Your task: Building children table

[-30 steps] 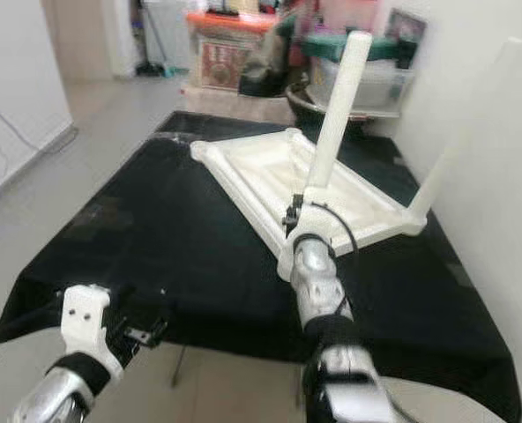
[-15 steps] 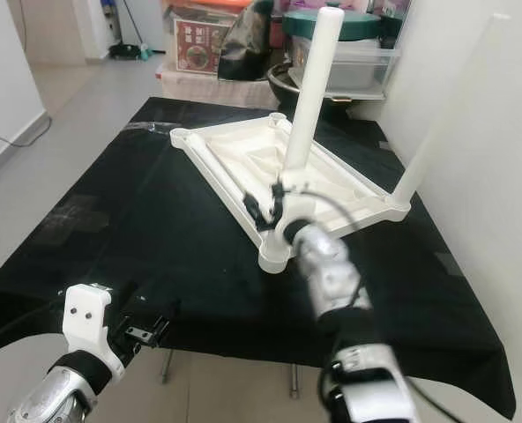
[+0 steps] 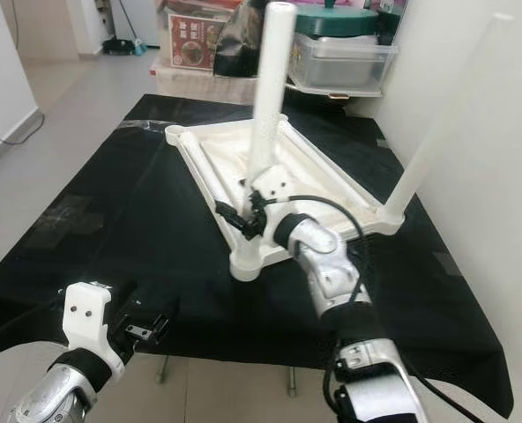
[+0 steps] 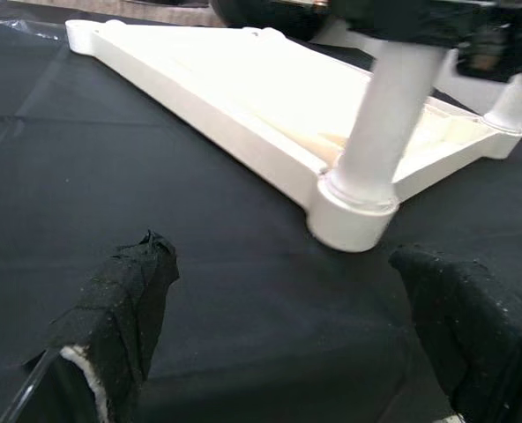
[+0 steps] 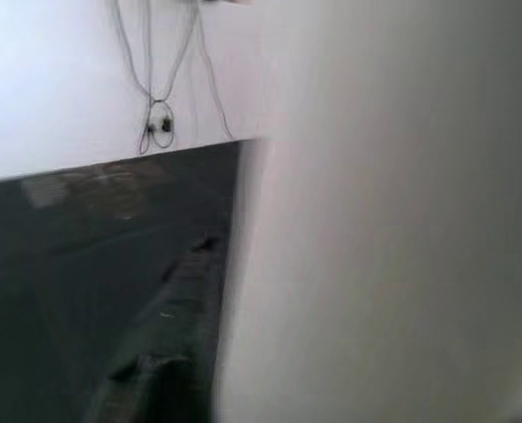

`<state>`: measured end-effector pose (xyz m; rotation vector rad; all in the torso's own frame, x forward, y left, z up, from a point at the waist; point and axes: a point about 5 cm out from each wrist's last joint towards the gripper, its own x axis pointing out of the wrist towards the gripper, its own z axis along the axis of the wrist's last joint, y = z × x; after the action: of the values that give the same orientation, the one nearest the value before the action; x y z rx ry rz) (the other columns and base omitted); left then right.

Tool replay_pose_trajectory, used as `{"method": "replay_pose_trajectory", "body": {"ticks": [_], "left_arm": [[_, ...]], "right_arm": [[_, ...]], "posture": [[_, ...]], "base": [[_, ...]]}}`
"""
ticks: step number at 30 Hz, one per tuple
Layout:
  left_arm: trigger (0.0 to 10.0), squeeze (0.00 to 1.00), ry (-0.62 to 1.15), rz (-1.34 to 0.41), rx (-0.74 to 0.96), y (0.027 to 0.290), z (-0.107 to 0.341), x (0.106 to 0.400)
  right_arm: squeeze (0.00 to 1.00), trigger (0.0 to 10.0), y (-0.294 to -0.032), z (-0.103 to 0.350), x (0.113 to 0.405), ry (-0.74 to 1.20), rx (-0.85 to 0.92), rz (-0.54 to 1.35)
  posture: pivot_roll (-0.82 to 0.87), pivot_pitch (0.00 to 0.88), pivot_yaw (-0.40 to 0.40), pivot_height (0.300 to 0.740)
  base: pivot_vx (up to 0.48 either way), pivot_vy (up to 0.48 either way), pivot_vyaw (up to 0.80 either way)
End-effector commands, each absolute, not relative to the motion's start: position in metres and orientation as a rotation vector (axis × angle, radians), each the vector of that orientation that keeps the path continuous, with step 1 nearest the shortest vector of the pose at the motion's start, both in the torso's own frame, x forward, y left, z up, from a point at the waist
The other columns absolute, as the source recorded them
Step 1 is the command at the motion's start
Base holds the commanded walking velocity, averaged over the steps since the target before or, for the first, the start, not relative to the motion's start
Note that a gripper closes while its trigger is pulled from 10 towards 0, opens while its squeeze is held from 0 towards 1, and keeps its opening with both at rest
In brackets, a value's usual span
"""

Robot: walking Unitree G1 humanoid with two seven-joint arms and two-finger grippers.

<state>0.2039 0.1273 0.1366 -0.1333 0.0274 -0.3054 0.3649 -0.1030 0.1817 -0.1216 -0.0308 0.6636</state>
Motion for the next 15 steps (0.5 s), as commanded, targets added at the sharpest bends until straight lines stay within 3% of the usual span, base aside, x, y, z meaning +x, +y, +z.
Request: {"method": "replay_pose_trajectory", "body": {"ticks": [1, 2, 3, 5, 6, 8, 13, 15], "left_arm": [[10.0, 0.00, 0.033, -0.298, -0.133, 0.128, 0.134, 0.203], [10.0, 0.00, 0.033, -0.298, -0.133, 0.128, 0.134, 0.203], [10.0, 0.00, 0.033, -0.298, -0.134, 0.128, 0.134, 0.202], [10.0, 0.00, 0.034, -0.301, -0.137, 0.127, 0.134, 0.202], [10.0, 0.00, 0.034, -0.301, -0.137, 0.127, 0.134, 0.202], [10.0, 0.00, 0.035, -0.301, -0.139, 0.127, 0.134, 0.201], [10.0, 0.00, 0.038, -0.303, -0.140, 0.128, 0.134, 0.201], [10.0, 0.00, 0.040, -0.303, -0.141, 0.128, 0.134, 0.201]], "right_arm": [[0.00, 0.0, -0.116, 0.164, 0.374, 0.075, -0.115, 0.421], [0.00, 0.0, -0.116, 0.164, 0.374, 0.075, -0.115, 0.421], [0.00, 0.0, -0.124, 0.158, 0.377, 0.102, -0.100, 0.286], [0.00, 0.0, -0.169, 0.145, 0.374, 0.151, -0.030, -0.174], [0.00, 0.0, -0.169, 0.145, 0.374, 0.151, -0.030, -0.174], [0.00, 0.0, -0.188, 0.132, 0.360, 0.187, 0.010, -0.387], [0.00, 0.0, -0.174, 0.128, 0.342, 0.176, -0.006, -0.401], [0.00, 0.4, -0.150, 0.137, 0.339, 0.138, -0.051, -0.249]], "posture": [[0.20, 0.000, -0.107, 0.740], [0.20, 0.000, -0.107, 0.740], [0.20, 0.000, -0.107, 0.740], [0.19, 0.000, -0.101, 0.740], [0.19, 0.000, -0.101, 0.740], [0.19, 0.000, -0.099, 0.740], [0.18, 0.000, -0.094, 0.740], [0.18, 0.000, -0.091, 0.740]], "base": [[0.000, 0.000, 0.00], [0.000, 0.000, 0.00], [0.000, 0.000, 0.00], [0.000, 0.000, 0.00], [0.000, 0.000, 0.00], [0.000, 0.000, 0.00], [0.000, 0.000, 0.00], [0.000, 0.000, 0.00]]}}
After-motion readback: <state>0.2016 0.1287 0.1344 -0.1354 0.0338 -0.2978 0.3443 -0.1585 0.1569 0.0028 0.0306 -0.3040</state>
